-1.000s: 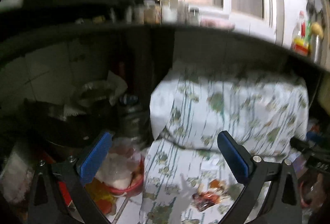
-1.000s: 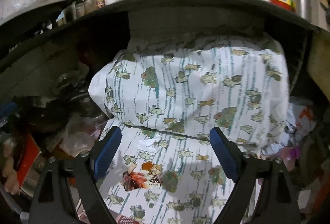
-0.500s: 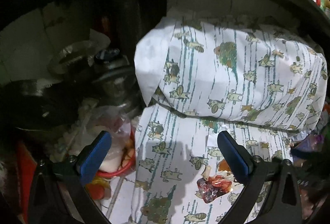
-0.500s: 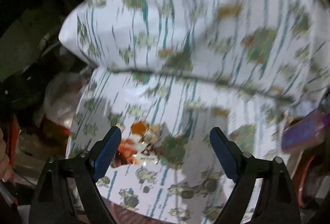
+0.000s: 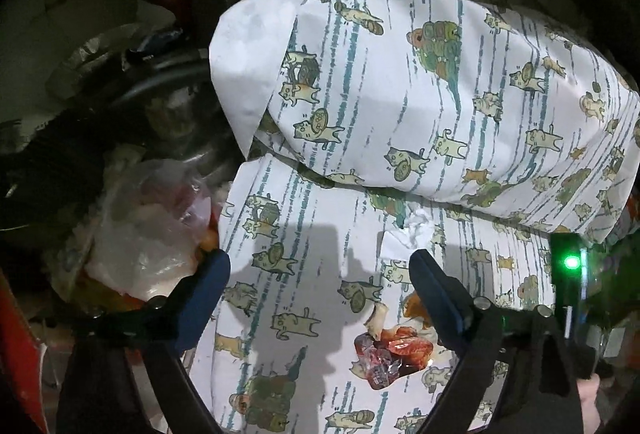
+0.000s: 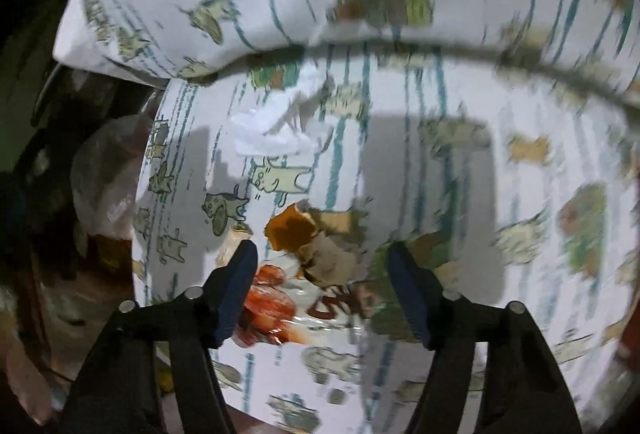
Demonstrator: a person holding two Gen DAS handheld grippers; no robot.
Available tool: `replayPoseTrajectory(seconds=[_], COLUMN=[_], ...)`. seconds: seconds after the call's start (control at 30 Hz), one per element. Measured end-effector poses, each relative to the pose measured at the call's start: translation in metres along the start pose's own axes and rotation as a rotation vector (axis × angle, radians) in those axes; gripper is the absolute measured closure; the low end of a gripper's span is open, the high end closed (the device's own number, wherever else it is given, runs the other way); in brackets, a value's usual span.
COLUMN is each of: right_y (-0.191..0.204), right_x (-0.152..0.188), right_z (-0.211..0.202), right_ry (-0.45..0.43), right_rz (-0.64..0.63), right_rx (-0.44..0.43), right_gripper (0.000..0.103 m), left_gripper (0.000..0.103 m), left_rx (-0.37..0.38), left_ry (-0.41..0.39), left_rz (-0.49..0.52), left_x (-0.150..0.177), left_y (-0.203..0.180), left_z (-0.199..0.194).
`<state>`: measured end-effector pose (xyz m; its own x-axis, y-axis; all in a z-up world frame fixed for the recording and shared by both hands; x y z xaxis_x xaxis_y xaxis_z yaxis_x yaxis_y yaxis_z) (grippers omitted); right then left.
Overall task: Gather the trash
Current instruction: 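Grasp a small wrapper with the left tool while the right tool grasps an orange wrapper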
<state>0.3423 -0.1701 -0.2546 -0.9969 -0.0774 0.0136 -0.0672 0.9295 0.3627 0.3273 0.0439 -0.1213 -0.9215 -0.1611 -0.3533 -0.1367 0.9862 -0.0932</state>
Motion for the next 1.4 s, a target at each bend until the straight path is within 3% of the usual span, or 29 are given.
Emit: replayPoseTrajectory(seconds=[0.13,0.2,0.3,0.47,0.53,0.7,0.83,0.9,1.0,1.17,1.3,1.37,1.4], right_y=[0.009,0.015,0.019,0.013,0.01,-0.007,-0.029,-0.039,-0.056,-0.068,-0.068,-0.066,-0.065], right_x=[-0.001,-0.002,-0.003,0.001,0.001,0.004,0.002,0.002,0.004,0.007,0.012,0.016,0.017], right_z=[0.022,0.031,0.031,0.017,0.004,-0.038,-0.059,-0.067,-0.078,-0.087,-0.096,-0.102,-0.104], right_ry=[0.064,0.081,0.044,0.047,0.039,-0.02,-0.05,-0.06,-0.06,-0.068,-0.082,-0.091,-0.098], right_rz=[-0.032,-0.068,-0.068,-0.001,0.026,0.064,0.105,0.121,0.144,0.15,0.129,0.114,0.106], right_rx=[-0.01,0.061,0.128,0.05,0.02,0.012,0.009,0.028,0.018,0.023,0.022,0.02,0.02], right_gripper=[0.04,0.045,0.065,0.074,0.074,0.074,0.074,0.074,0.074,0.074,0.074,0.074,0.074], left_gripper=[0.013,0.014,0.014,0.017,0.021,0.047,0.056,0.065,0.067,0.068,0.075,0.087,0.087], left_rx=[-0.014,-0.007,-0.006,-0.013,-0.003,0.078,0.104,0.116,0.178,0.001,-0.012,-0.003,0.007], left_ry=[0.016,0.018,0.029,0.063,0.083,0.187,0.276,0.329,0.399,0.412,0.43,0.436,0.446], left_rz=[-0.008,-0.012,-0.02,0.009,0.035,0.11,0.158,0.152,0.148,0.247,0.216,0.202,0.196], left_x=[-0.001,-0.002,0.0,0.001,0.001,0.004,0.014,0.02,0.029,0.042,0.043,0.042,0.043], left_y=[0.004,0.004,0.004,-0.007,-0.016,-0.047,-0.065,-0.067,-0.074,-0.089,-0.084,-0.082,-0.081], left_z=[0.007,0.008,0.013,0.027,0.035,0.066,0.093,0.107,0.119,0.136,0.147,0.15,0.151])
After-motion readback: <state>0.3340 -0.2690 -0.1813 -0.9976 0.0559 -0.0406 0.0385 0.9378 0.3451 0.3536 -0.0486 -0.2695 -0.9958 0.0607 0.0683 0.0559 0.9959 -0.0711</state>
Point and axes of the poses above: each gripper's, at about its wrist camera, not at the fingertips, and z roughly the way its jaws point, y to its left, x to its underside, the point moved 5 cm from there along z, roughly the way its jaws point, and after that the axes turned 14 degrees about y, right-handed, at the moved point
